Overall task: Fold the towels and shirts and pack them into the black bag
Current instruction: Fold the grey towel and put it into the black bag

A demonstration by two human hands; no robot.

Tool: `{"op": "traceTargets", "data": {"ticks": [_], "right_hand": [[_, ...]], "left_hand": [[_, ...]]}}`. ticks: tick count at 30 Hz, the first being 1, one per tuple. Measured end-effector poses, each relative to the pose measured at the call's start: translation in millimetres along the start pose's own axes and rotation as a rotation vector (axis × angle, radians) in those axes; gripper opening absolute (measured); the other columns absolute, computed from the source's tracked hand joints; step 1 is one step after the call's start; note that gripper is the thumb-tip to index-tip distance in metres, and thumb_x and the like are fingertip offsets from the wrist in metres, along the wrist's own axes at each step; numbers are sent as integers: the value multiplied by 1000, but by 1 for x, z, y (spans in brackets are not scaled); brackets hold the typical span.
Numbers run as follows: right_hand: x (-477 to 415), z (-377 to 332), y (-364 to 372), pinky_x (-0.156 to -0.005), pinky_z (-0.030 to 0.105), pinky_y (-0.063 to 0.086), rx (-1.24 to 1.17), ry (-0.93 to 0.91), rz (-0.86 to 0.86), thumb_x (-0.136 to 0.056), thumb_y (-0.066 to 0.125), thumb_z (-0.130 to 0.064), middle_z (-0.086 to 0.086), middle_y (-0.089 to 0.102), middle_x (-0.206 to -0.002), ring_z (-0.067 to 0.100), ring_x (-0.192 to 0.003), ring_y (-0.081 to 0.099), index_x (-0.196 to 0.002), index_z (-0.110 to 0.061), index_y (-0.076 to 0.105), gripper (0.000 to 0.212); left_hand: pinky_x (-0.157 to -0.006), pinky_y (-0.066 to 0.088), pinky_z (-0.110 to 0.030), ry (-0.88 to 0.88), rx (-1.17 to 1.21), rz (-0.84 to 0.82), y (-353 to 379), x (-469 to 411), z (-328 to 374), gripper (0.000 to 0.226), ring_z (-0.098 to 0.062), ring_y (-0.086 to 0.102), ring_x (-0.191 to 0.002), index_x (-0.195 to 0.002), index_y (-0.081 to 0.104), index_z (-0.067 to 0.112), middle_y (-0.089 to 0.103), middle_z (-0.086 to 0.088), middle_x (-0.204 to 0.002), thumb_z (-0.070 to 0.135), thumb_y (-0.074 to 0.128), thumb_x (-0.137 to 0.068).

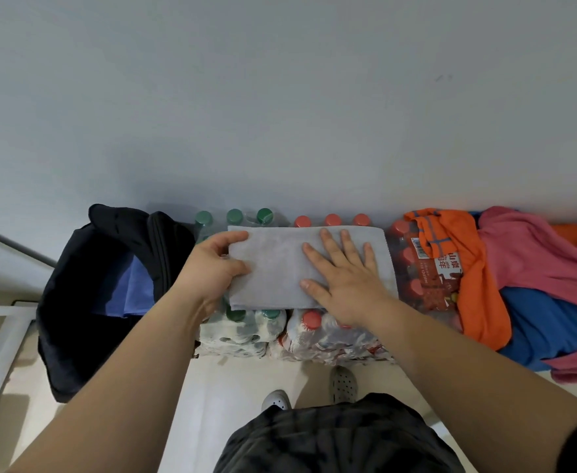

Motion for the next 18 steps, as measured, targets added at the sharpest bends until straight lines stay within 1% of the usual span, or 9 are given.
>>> {"op": "traceTargets", "data": {"ticks": [2,5,7,9,10,12,15,16,18], "right_hand": [[-3,-15,1,-117,61,-15,9,-25,-9,-90,7,-76,-13,-40,-156,23,-143,-40,-149,-52,-22,70],[-10,-35,6,-115,64,-16,22,-9,-37,-90,11,-78,-13,-44,-154,27,-142,-42,-148,-52,-23,72],[-13,-42,9,-114,65,-16,29,13,-39,-91,12,-77,-12,-44,-154,29,-142,-41,-149,-51,-23,73],[-15,-45,8,-115,64,-17,6,11,-36,-92,14,-75,-12,-42,-155,28,-143,-40,-151,-51,-19,71],[-14,-43,5,-116,62,-16,-34,6,-30,-94,15,-73,-12,-39,-157,26,-144,-38,-152,-50,-15,70],[-9,-33,-4,-121,54,-13,-160,3,11,-98,21,-68,-11,-29,-162,20,-148,-31,-156,-45,-2,67],[10,-7,-16,-125,39,0,-430,42,184,-100,36,-58,-9,0,-168,14,-153,-8,-156,-35,26,61],[18,3,-18,-125,37,5,-513,64,255,-101,40,-54,-7,13,-166,14,-152,2,-153,-31,35,57],[30,24,-21,-123,38,19,-623,85,376,-101,44,-49,-3,35,-155,16,-144,23,-146,-23,48,52]], "left_hand": [[-82,60,-40,101,-116,24,-10,7,9,60,-27,69,-88,-123,66,25,68,-9,-107,-15,69,-78],[-74,61,-41,220,-249,18,-21,15,21,63,-23,67,-72,-123,65,34,70,-14,-88,-9,72,-78],[-69,60,-39,272,-346,29,-25,16,25,64,-23,66,-72,-127,63,35,69,-17,-95,-4,73,-77],[-66,56,-30,313,-414,35,-23,18,30,65,-18,65,-74,-131,61,33,64,-9,-108,-3,72,-78],[-66,56,-28,336,-428,27,-19,20,34,66,-17,66,-77,-133,60,32,61,-4,-114,-3,72,-78],[-67,58,-28,392,-441,-3,-5,25,44,67,-12,67,-80,-134,59,31,54,5,-125,-2,74,-78],[-68,51,-13,477,-535,-38,24,35,61,66,0,64,-76,-134,59,27,49,9,-128,-1,75,-77],[-69,48,-8,499,-574,-49,37,37,65,65,1,63,-75,-135,59,24,48,8,-128,-1,75,-76],[-71,45,-4,532,-652,-76,68,39,69,67,-2,62,-74,-136,58,21,46,6,-126,0,74,-75]]}}
Point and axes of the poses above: each hand's wrist, its own x-axis away from the middle knuckle, its own y-axis out of the palm, z = x × y, the point moved 5 cm from there along -x, towards the middle knuckle
